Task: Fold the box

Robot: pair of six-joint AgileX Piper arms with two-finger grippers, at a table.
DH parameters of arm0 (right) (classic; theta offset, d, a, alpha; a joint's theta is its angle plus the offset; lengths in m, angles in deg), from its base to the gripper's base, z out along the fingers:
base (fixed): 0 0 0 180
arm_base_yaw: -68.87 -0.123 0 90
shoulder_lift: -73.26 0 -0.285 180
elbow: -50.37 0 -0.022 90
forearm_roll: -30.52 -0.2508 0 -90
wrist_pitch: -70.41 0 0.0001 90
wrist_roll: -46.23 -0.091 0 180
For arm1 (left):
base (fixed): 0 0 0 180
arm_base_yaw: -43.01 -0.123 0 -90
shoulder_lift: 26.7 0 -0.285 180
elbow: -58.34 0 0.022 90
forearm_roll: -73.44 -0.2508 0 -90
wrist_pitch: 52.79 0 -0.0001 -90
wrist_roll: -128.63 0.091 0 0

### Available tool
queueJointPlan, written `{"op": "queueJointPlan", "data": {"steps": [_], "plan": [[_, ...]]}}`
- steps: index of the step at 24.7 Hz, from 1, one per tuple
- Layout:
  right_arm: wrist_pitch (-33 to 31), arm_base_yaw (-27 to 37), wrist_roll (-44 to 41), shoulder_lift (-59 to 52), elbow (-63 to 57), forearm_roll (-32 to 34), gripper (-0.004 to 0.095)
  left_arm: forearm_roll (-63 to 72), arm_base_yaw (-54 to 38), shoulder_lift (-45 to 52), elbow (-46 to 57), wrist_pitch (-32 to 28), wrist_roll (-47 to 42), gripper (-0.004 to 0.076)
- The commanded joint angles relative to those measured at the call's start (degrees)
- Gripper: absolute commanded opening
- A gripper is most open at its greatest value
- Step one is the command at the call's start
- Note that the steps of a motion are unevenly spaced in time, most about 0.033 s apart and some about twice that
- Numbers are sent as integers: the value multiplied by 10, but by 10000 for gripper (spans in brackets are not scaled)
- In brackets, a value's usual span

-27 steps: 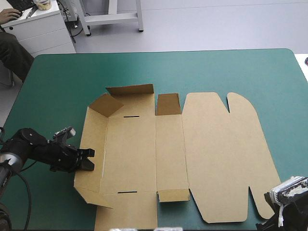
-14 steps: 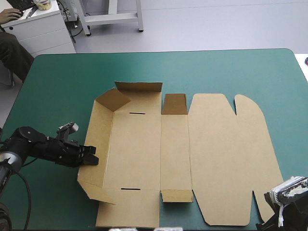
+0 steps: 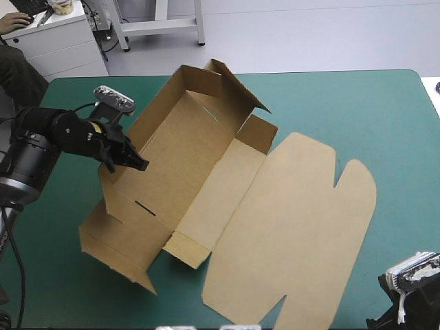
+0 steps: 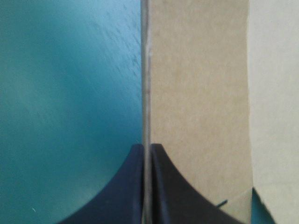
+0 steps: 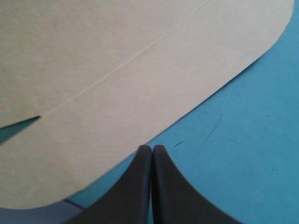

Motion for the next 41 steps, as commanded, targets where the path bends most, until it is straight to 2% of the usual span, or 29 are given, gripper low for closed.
{"op": "queueJointPlan", "data": {"steps": [1, 5, 11, 15, 20, 26, 30, 34, 36, 41], "plan": [[-3, 2, 5, 8, 12, 9, -20, -100, 82, 0, -56, -75, -29, -10], [-3, 2, -1, 8, 12, 5, -20, -243, 192, -47, -62, -132, -68, -10], [-3, 2, -25, 8, 12, -3, -20, -418, 278, -86, -59, -136, -68, -10], [-3, 2, -25, 8, 12, -5, -20, -423, 300, -86, -59, -175, -39, -10], [-3, 2, -25, 8, 12, -5, -20, -429, 324, -74, -55, -174, -16, -10], [-3, 2, -25, 8, 12, -5, -20, -425, 328, -19, 13, -211, 24, -10], [-3, 2, -25, 8, 12, -5, -20, -427, 328, 65, 120, -310, 46, -10], [-3, 2, -25, 8, 12, -5, -20, -394, 328, 127, 212, -409, 119, -10], [-3, 2, -27, 8, 12, -5, -20, -363, 328, 140, 243, -444, 156, -10], [-3, 2, -51, 8, 12, -5, -20, -390, 328, 140, 297, -508, 158, -10]]}}
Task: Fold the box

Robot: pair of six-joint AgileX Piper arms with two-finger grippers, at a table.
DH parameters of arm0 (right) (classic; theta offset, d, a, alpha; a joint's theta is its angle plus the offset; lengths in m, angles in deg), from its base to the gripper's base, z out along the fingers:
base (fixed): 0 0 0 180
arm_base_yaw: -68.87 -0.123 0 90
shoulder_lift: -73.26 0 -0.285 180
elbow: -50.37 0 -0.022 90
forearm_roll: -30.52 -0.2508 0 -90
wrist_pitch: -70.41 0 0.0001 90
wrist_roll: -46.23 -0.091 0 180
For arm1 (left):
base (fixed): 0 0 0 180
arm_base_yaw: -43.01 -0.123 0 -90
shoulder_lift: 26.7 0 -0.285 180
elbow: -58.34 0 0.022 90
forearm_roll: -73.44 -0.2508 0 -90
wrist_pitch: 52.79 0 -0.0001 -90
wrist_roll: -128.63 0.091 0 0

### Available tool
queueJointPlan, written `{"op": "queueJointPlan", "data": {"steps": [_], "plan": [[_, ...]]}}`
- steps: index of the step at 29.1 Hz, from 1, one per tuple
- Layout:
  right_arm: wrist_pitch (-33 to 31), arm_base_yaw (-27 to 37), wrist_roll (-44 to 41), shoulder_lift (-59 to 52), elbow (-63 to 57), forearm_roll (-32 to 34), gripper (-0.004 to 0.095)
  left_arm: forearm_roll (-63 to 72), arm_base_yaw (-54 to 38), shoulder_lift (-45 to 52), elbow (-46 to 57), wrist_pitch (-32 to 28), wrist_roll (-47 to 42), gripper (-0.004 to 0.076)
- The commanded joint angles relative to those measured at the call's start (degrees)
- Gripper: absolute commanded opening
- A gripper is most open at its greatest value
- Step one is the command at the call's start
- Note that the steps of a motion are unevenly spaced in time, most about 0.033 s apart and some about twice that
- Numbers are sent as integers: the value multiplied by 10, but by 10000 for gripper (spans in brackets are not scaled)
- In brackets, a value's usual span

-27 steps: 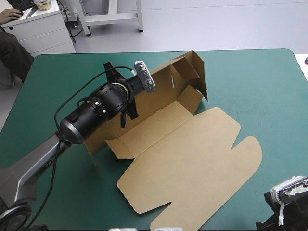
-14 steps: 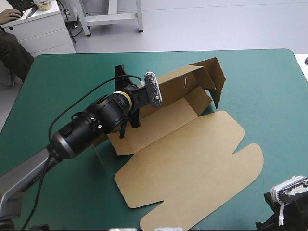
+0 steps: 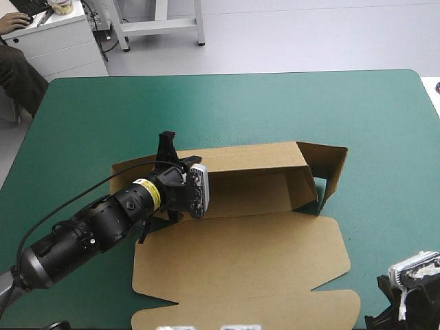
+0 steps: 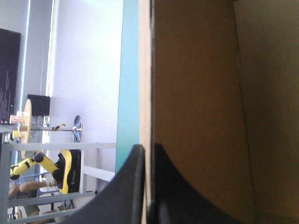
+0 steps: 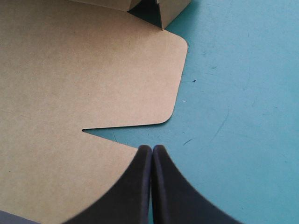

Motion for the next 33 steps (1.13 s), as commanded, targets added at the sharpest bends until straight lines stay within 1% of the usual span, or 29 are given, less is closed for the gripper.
{"op": "queueJointPlan", "data": {"steps": [1, 4, 8, 10, 16, 21, 23, 25, 28, 30, 33], "plan": [[-3, 2, -7, 8, 12, 2, -20, -37, 4, 14, 20, -74, 3, -10], [-3, 2, -7, 8, 12, 2, -20, -52, -8, 9, 31, -80, -5, -10], [-3, 2, -7, 8, 12, 2, -20, -52, -50, -2, 33, -97, -42, -10], [-3, 2, -7, 8, 12, 2, -20, -51, -65, -9, 33, -110, -47, -10], [-3, 2, -7, 8, 12, 1, -20, -65, -65, -24, 54, -174, -46, -10], [-1, 2, -7, 8, 13, 1, -20, -64, -65, -35, 59, -168, -46, -10], [4, 2, -22, 8, 15, -6, -5, -64, -65, -37, 59, -173, -46, -10], [14, 2, -45, 11, 24, -14, 35, -69, -65, -37, 59, -176, -46, -10], [15, 2, -54, 18, 50, -21, 151, -69, -65, -37, 59, -176, -46, -10], [17, 2, -54, 27, 75, -21, 275, -69, -65, -37, 59, -176, -46, -10], [29, 2, -56, 50, 115, -21, 526, -69, -65, -37, 59, -176, -46, -10]]}}
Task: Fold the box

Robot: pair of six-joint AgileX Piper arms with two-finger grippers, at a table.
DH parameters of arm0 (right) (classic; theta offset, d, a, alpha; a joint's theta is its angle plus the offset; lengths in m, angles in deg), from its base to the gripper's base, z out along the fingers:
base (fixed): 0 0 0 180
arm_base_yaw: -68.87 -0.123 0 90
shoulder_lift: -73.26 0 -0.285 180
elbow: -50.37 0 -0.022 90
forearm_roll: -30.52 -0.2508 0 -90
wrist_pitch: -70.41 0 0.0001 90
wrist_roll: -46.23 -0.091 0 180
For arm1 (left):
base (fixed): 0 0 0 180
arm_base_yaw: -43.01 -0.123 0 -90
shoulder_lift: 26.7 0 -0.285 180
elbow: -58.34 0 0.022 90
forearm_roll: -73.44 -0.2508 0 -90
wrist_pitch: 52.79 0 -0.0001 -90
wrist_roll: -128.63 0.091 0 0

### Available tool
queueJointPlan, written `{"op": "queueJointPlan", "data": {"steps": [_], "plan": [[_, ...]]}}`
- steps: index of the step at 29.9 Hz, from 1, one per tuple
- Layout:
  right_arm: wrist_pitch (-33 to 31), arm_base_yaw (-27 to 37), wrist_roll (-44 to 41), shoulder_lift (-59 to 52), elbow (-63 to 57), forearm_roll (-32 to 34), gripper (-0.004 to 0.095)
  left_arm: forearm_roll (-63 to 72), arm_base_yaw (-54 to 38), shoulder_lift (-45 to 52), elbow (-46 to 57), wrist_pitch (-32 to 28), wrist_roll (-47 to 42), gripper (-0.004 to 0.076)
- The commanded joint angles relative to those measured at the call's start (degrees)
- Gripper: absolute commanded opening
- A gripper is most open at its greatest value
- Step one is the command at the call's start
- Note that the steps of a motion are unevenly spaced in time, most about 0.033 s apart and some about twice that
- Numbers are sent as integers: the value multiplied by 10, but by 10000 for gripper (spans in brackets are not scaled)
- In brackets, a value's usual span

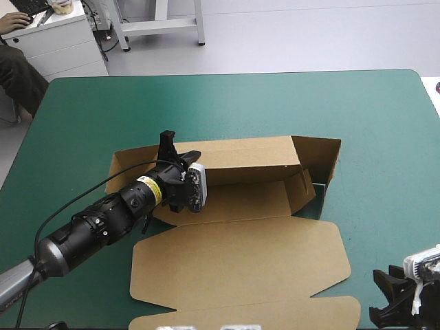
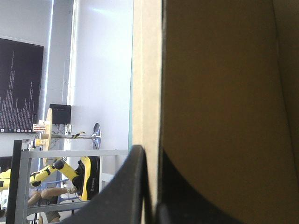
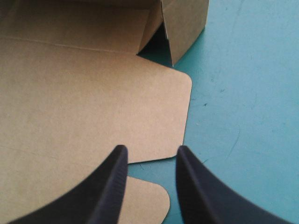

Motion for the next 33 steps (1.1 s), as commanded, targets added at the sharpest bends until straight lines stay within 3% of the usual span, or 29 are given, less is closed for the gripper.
{"op": "queueJointPlan", "data": {"steps": [1, 3, 5, 9, 14, 21, 23, 33], "plan": [[35, 2, -7, 39, 59, 0, 611, 8, 4, 4, -7, -18, -8, -10], [46, 2, -10, 61, 87, 10, 729, 12, 4, 4, -7, -20, -8, -10], [50, 2, -8, 89, 113, 16, 781, 15, 4, 4, -6, -25, -8, -10], [57, 2, 10, 162, 171, 24, 782, 15, 4, 4, -6, -27, -8, -10], [72, 2, 4, 247, 247, 101, 782, 25, 4, 4, -5, -27, -11, -10], [191, 2, -61, 346, 324, 203, 782, 30, 4, 2, 5, -28, -10, -10], [198, 2, -64, 371, 344, 220, 782, 30, 4, 2, 9, -28, -10, -10], [204, 13, -65, 547, 470, 222, 782, 34, 4, 2, 19, -34, -10, -10]]}}
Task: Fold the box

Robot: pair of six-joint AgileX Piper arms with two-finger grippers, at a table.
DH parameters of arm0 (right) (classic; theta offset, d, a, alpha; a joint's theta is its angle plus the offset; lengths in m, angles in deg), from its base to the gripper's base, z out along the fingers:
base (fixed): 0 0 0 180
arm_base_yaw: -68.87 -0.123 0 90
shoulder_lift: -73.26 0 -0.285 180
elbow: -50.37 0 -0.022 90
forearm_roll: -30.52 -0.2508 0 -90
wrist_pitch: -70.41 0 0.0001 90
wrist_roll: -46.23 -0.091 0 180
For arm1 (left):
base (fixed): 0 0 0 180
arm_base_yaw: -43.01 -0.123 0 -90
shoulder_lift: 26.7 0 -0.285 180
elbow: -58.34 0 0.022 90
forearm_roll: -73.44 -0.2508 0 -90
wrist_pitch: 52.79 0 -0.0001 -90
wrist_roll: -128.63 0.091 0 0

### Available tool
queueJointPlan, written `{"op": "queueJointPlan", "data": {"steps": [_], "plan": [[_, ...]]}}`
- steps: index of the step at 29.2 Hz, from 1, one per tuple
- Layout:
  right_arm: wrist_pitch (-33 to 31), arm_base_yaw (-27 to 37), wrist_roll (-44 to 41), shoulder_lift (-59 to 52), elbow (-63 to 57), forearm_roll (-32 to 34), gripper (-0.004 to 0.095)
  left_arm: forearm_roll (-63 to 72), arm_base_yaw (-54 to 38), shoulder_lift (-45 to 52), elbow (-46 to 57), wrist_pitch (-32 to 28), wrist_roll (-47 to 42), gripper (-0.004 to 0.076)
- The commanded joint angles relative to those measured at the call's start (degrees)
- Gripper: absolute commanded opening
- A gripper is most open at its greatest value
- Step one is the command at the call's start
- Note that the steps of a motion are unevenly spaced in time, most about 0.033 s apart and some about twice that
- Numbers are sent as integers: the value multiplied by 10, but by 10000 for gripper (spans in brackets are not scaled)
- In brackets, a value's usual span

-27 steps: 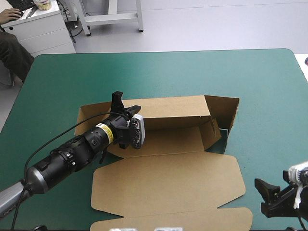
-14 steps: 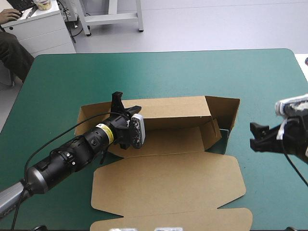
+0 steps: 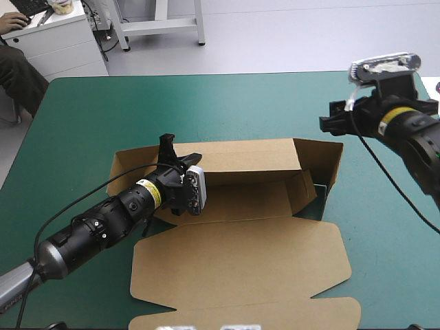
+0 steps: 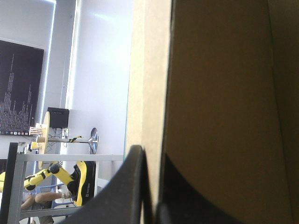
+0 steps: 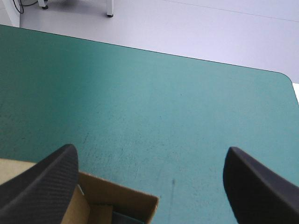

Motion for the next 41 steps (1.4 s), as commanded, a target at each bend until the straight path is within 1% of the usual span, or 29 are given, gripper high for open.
{"op": "queueJointPlan", "data": {"steps": [1, 4, 5, 7, 9, 10, 14, 16, 21, 23, 28, 32, 34, 39, 41], "plan": [[40, 19, 6, 46, 63, 6, 782, 23, 5, 2, -2, -8, -8, -10], [38, 55, 46, 97, 105, -62, 782, 26, 5, 2, -2, -10, -8, -10], [33, 72, 64, 115, 119, -95, 782, 26, 5, 2, -2, -10, -8, -10], [18, 108, 105, 149, 146, -162, 782, 26, 5, 2, -2, -10, -8, -10], [-2, 138, 130, 181, 166, -205, 782, 26, 5, 2, -2, -10, -8, -10], [-12, 150, 135, 196, 175, -221, 782, 26, 5, 2, -2, -10, -8, -10], [-28, 179, 143, 242, 184, -236, 782, 26, 5, 2, -2, -10, -8, -10], [-46, 193, 150, 265, 184, -259, 782, 26, 5, 2, -2, -10, -8, -10], [-137, 213, 189, 316, 184, -320, 782, 26, 5, 2, -2, -14, -19, -10], [-169, 213, 198, 329, 184, -326, 782, 26, 5, 2, -2, -18, -26, -10], [-169, 213, 199, 331, 166, -345, 782, 26, 5, 2, -2, -36, -46, -10], [-169, 213, 198, 320, 149, -345, 782, 26, 5, 2, -2, -30, -46, -10], [-169, 213, 199, 306, 132, -343, 782, 26, 5, 2, -2, -26, -47, -10], [-169, 214, 204, 251, 71, -308, 781, 26, 5, 2, -2, -26, -53, -10], [-168, 218, 219, 219, 31, -307, 782, 26, 5, 2, -2, -26, -58, -10]]}}
